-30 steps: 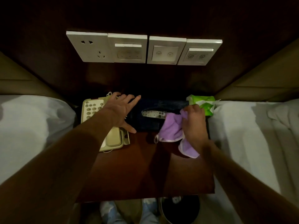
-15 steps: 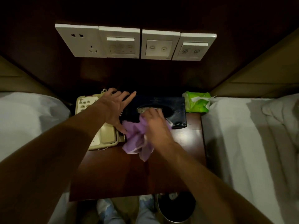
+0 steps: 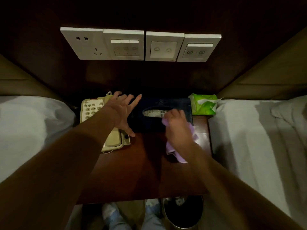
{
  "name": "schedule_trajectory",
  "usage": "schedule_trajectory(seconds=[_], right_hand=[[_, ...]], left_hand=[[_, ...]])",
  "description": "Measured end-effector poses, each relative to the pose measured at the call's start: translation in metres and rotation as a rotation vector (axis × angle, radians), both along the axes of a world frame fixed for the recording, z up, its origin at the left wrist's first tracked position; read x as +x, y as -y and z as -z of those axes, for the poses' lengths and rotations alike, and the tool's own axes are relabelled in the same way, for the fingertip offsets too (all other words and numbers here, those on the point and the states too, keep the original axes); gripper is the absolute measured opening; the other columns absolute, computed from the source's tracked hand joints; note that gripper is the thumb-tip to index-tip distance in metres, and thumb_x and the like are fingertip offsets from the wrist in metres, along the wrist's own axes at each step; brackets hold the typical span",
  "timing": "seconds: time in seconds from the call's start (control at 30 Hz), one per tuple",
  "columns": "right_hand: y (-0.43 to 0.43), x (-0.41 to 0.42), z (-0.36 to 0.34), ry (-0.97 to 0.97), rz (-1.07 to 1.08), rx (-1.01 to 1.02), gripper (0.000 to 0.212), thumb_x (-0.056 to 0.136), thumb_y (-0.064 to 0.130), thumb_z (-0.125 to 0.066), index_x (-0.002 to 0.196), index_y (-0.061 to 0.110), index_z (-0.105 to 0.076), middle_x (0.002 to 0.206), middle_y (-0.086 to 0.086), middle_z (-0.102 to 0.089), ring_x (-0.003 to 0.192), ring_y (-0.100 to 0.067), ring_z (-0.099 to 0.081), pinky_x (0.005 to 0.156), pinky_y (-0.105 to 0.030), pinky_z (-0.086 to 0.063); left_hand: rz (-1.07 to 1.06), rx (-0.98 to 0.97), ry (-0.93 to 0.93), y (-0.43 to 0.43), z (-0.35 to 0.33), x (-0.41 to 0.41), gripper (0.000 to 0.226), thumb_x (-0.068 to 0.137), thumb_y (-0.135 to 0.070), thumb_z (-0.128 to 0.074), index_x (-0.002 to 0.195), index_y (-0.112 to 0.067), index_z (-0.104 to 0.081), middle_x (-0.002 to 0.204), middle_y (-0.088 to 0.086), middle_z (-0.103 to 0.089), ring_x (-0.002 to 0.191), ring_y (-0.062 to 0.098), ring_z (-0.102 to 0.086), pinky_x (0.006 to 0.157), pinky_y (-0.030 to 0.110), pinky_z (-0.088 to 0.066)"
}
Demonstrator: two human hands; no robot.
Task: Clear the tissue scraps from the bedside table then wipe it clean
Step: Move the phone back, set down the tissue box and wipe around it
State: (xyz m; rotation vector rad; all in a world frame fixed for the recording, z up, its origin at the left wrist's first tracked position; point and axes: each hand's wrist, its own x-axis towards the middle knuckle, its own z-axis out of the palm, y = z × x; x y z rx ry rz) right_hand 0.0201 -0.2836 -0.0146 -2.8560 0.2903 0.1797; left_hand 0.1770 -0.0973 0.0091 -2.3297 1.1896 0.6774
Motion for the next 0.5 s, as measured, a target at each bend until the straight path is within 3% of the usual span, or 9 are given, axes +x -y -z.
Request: schedule_trajectory(seconds=[0.1, 0.23, 0.37, 0.43, 0.5], right_hand=[[-0.056, 0.022, -0.011, 0.009, -0.146, 0.067, 0.037, 0.088, -0.001, -0.059, 0.124, 0.006, -0.062, 0.128, -0.012, -0.054, 0.12, -0.032, -0.043, 0.095, -0.038, -0.04], [-0.097, 0.04, -0.01, 0.017, -0.2, 0.145, 0.04, 0.09, 0.011, -0.064, 0.129, 0.006, -0.056, 0.125, -0.013, -0.055, 0.113, -0.03, -0.042, 0.094, -0.039, -0.041], [-0.059, 0.026, -0.017, 0.028, -0.315, 0.029, 0.045, 0.082, 0.011, -0.07, 0.125, 0.006, -0.058, 0.127, -0.011, -0.053, 0.116, -0.03, -0.043, 0.094, -0.034, -0.036], [-0.019, 0.013, -0.013, -0.01, -0.254, 0.007, 0.048, 0.075, 0.007, -0.071, 0.122, 0.01, -0.06, 0.128, -0.007, -0.051, 0.115, -0.026, -0.041, 0.088, -0.031, -0.036], [0.022, -0.006, -0.009, -0.019, -0.18, -0.013, 0.034, 0.082, 0.01, -0.061, 0.116, 0.015, -0.061, 0.123, -0.002, -0.052, 0.11, -0.021, -0.039, 0.089, -0.033, -0.042]], left_hand=[[0.001, 0.009, 0.015, 0.0, 0.002, -0.001, 0.161, 0.049, -0.103, -0.055, 0.16, -0.016, 0.021, 0.164, 0.008, -0.02, 0.147, 0.028, -0.029, 0.124, 0.046, -0.012], [0.033, 0.033, 0.071, 0.001, 0.005, -0.002, 0.156, 0.054, -0.101, -0.055, 0.16, -0.014, 0.021, 0.16, 0.007, -0.024, 0.141, 0.026, -0.036, 0.12, 0.045, -0.018], [-0.019, 0.027, 0.042, 0.004, 0.002, -0.005, 0.157, 0.053, -0.098, -0.059, 0.161, -0.016, 0.02, 0.163, 0.007, -0.02, 0.147, 0.026, -0.029, 0.124, 0.045, -0.013], [-0.033, 0.029, 0.031, 0.005, 0.0, -0.005, 0.156, 0.054, -0.094, -0.064, 0.16, -0.017, 0.021, 0.165, 0.008, -0.017, 0.15, 0.027, -0.026, 0.125, 0.047, -0.012], [-0.044, 0.04, 0.03, 0.006, -0.001, -0.007, 0.155, 0.056, -0.09, -0.068, 0.16, -0.018, 0.022, 0.167, 0.009, -0.015, 0.151, 0.028, -0.024, 0.125, 0.047, -0.01]])
